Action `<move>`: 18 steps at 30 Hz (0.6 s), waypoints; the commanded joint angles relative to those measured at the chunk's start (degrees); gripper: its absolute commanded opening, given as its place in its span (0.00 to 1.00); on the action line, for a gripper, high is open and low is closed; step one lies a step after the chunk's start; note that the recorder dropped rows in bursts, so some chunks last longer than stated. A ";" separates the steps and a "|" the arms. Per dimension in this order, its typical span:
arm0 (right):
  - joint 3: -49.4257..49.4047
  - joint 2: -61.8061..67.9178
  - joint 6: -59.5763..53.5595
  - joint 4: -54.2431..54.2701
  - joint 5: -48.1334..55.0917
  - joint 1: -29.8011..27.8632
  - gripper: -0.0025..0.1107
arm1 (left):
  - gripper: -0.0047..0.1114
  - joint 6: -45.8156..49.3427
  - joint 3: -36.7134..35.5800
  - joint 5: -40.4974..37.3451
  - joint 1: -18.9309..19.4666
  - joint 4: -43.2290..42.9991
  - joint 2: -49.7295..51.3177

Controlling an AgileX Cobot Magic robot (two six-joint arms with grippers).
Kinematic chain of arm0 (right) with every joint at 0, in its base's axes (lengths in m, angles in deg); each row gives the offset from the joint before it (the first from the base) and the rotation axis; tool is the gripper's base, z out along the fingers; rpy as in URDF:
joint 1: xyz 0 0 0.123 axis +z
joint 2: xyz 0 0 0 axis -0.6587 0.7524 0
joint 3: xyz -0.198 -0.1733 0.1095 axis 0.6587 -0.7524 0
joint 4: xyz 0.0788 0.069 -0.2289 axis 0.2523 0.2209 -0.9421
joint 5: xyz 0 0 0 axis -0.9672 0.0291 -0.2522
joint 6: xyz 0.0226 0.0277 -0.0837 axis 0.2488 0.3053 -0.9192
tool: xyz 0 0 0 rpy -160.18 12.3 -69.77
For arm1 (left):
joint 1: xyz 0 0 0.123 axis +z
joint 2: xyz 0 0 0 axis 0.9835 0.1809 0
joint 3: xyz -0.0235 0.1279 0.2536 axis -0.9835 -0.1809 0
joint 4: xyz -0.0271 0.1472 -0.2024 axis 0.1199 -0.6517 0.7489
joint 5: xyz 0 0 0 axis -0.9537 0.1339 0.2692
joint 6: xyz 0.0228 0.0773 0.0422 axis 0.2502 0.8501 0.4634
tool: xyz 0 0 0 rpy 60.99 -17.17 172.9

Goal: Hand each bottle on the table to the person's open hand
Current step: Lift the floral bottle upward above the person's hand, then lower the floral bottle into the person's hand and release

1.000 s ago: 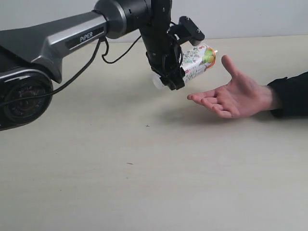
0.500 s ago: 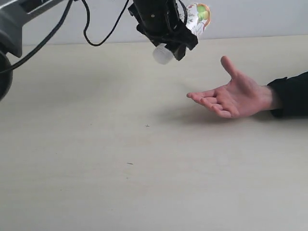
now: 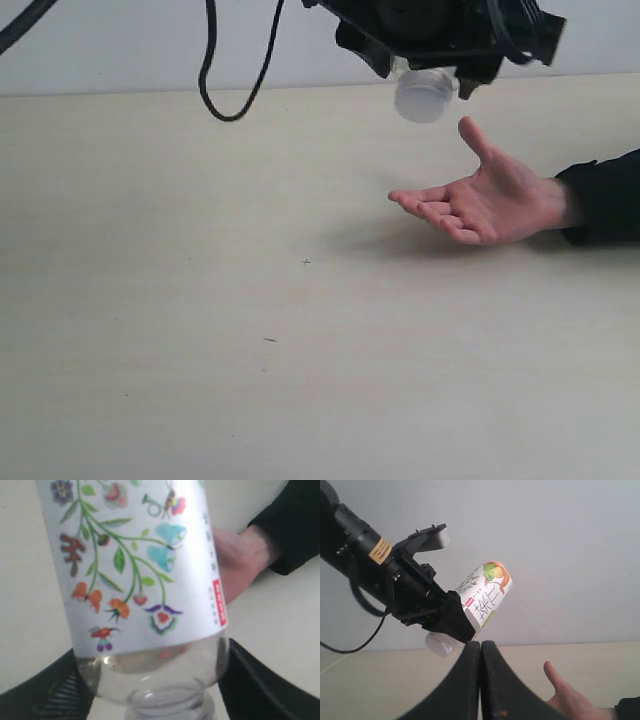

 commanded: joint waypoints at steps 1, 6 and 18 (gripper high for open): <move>-0.26 -0.27 -0.09 0.04 -0.15 -0.18 0.02 | 0.04 -15.20 -5.43 3.78 -5.43 -4.62 -2.41; -0.26 -0.27 -0.09 0.04 -0.15 -0.18 0.02 | 0.04 -30.32 -10.30 8.96 -10.37 -11.86 -2.07; -0.26 -0.27 -0.09 0.04 -0.15 -0.18 0.02 | 0.04 -64.13 -26.17 31.64 -12.05 -26.73 -0.25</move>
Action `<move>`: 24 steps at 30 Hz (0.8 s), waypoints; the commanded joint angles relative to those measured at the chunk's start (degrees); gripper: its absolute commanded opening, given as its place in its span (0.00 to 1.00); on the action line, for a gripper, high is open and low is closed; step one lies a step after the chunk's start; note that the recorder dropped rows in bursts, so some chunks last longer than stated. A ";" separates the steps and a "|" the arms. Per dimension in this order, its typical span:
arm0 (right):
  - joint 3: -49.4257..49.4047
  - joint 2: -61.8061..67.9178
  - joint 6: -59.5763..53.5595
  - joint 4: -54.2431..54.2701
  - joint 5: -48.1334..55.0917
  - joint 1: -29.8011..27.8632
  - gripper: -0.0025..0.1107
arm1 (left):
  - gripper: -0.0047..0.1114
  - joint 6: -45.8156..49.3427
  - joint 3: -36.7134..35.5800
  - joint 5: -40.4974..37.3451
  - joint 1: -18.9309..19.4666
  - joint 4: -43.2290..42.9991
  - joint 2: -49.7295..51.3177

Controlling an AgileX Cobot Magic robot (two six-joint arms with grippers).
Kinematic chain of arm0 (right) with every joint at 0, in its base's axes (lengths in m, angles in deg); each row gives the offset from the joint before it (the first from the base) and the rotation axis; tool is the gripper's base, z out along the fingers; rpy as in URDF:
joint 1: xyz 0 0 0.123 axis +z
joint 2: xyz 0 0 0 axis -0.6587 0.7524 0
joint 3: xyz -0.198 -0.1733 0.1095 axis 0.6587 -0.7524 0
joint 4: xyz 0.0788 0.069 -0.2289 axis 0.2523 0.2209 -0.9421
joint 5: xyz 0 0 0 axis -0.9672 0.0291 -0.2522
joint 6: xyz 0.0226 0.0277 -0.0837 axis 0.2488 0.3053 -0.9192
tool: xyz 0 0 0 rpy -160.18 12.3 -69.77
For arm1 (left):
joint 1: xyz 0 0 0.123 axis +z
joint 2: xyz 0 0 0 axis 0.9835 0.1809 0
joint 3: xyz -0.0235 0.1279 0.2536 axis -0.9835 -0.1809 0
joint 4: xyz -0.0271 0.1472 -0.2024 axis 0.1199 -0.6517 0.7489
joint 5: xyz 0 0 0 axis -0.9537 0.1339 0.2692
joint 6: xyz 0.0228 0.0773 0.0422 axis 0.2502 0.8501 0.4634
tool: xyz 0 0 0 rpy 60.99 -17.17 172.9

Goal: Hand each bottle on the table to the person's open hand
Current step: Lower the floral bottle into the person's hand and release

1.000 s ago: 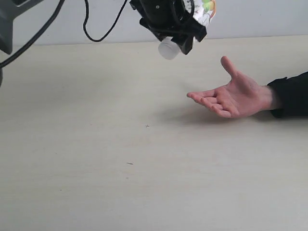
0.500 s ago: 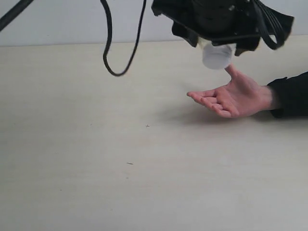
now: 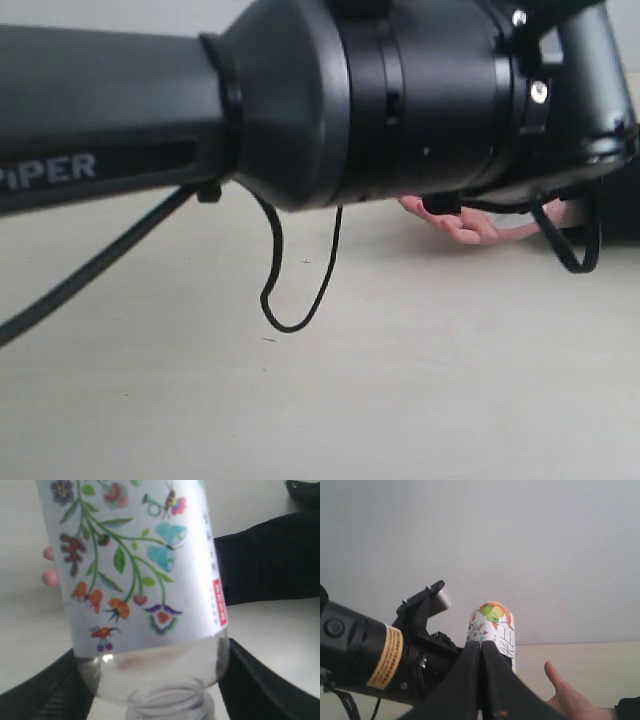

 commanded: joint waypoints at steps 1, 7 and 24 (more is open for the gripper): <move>-0.26 -0.27 -0.09 0.04 -0.15 -0.18 0.02 | 0.04 -12.02 -3.90 10.04 -0.21 -8.23 1.50; -0.26 -0.27 -0.09 0.04 -0.15 -0.18 0.02 | 0.04 -17.81 -3.99 16.67 0.99 -11.95 5.38; -0.26 -0.27 -0.09 0.04 -0.15 -0.18 0.02 | 0.05 -25.39 -3.66 31.02 6.58 -15.34 15.25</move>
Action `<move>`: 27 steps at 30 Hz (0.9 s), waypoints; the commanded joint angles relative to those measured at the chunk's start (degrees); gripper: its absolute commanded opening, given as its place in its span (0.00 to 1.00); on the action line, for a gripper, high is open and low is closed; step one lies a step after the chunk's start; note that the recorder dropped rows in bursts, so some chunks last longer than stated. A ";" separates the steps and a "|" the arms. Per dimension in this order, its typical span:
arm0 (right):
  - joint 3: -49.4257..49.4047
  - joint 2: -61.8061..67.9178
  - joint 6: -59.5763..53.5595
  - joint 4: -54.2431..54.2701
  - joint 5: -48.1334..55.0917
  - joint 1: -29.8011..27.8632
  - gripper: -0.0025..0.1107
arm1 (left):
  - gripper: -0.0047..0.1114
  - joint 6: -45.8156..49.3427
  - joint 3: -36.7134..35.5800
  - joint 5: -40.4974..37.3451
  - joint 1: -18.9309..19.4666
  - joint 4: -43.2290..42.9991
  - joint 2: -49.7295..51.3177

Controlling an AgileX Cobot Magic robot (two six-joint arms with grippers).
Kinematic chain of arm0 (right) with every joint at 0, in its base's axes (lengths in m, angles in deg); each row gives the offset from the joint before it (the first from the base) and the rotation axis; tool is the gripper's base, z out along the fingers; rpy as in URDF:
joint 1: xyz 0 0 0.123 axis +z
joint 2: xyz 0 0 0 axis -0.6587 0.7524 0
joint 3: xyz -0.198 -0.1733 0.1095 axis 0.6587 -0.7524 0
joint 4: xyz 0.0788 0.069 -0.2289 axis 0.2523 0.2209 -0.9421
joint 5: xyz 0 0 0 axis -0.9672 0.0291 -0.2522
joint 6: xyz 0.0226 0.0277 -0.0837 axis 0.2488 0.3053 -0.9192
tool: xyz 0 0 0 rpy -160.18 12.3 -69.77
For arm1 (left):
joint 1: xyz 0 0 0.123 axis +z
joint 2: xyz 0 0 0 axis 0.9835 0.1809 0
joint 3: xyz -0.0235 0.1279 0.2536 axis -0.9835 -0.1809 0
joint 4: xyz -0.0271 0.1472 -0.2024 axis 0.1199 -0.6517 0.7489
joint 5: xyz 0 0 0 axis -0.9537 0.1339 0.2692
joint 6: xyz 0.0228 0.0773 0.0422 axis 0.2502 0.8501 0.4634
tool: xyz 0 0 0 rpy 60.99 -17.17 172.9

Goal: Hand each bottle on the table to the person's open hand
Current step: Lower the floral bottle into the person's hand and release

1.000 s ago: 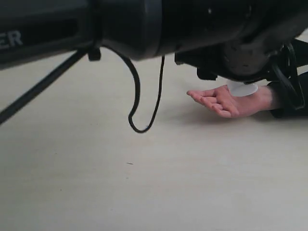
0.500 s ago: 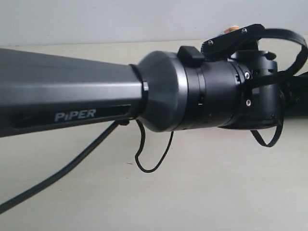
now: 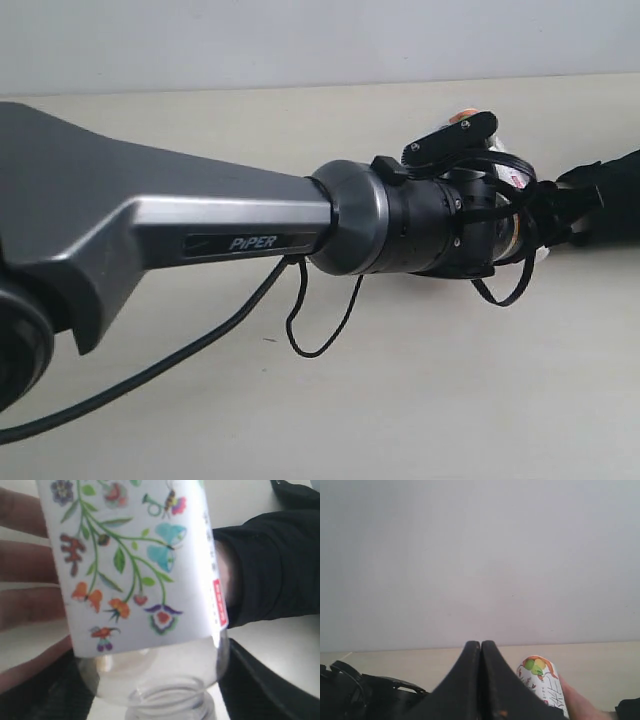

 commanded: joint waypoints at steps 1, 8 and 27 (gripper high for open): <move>-0.26 -0.27 -0.09 0.04 -0.15 -0.18 0.02 | 0.08 -0.26 0.16 1.35 0.75 -0.60 1.23; -0.26 -0.27 -0.09 0.04 -0.15 -0.18 0.02 | 0.58 -0.26 0.16 1.95 1.23 -0.47 1.23; -0.26 -0.27 -0.09 0.04 -0.15 -0.18 0.02 | 0.76 3.55 0.16 1.70 0.28 1.73 -3.28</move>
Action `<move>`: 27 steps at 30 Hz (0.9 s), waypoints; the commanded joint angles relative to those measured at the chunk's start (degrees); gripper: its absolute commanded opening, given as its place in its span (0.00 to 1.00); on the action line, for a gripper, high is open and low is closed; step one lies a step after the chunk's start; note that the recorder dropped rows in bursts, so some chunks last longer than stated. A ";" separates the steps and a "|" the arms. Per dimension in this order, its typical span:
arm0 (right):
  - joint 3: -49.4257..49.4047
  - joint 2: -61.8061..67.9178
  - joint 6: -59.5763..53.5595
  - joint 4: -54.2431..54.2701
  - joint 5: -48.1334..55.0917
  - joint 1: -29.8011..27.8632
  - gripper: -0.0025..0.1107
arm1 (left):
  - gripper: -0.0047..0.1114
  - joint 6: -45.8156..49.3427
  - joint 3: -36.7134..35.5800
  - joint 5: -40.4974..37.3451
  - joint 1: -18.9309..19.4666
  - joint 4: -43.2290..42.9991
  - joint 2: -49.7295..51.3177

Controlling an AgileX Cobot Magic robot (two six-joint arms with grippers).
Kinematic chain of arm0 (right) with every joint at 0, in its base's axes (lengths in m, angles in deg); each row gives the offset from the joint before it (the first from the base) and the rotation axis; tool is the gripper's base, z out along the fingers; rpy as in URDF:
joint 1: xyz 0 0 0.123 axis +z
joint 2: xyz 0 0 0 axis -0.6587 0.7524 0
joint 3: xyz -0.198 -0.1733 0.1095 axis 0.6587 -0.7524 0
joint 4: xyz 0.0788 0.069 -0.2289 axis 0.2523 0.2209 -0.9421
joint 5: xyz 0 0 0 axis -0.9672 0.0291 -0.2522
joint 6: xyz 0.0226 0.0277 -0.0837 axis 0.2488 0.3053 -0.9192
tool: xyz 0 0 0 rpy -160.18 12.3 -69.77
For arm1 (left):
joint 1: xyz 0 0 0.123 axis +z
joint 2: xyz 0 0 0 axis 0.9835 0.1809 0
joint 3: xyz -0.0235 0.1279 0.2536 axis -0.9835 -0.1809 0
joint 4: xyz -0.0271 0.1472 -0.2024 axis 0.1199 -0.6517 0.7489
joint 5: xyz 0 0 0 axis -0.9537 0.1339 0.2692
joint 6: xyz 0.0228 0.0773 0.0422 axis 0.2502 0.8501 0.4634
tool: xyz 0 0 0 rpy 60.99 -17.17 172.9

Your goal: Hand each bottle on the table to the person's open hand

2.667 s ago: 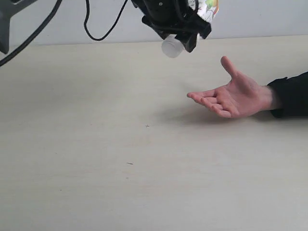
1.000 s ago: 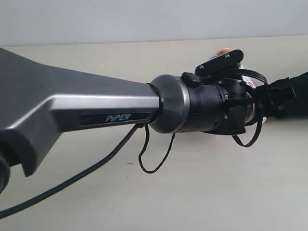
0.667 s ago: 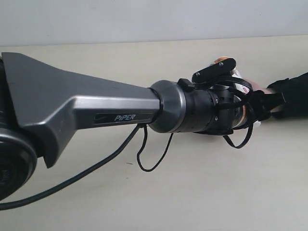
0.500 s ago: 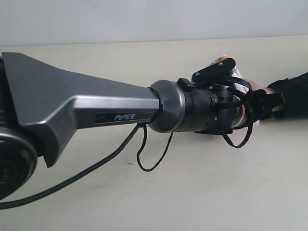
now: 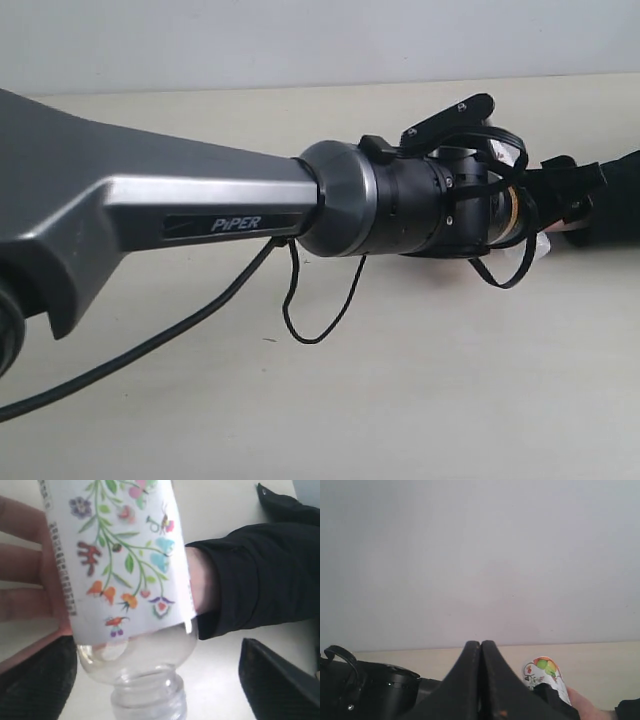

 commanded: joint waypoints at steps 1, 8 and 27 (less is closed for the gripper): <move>-0.26 -0.27 -0.09 0.04 -0.15 -0.18 0.02 | 0.76 4.20 0.16 -0.23 -0.90 1.45 -2.41; -0.26 -0.27 -0.09 0.04 -0.15 -0.18 0.02 | 0.76 8.00 0.16 -2.77 -0.90 3.28 -6.60; -0.26 -0.27 -0.09 0.04 -0.15 -0.18 0.02 | 0.05 39.59 0.16 -27.66 -1.27 15.03 -21.14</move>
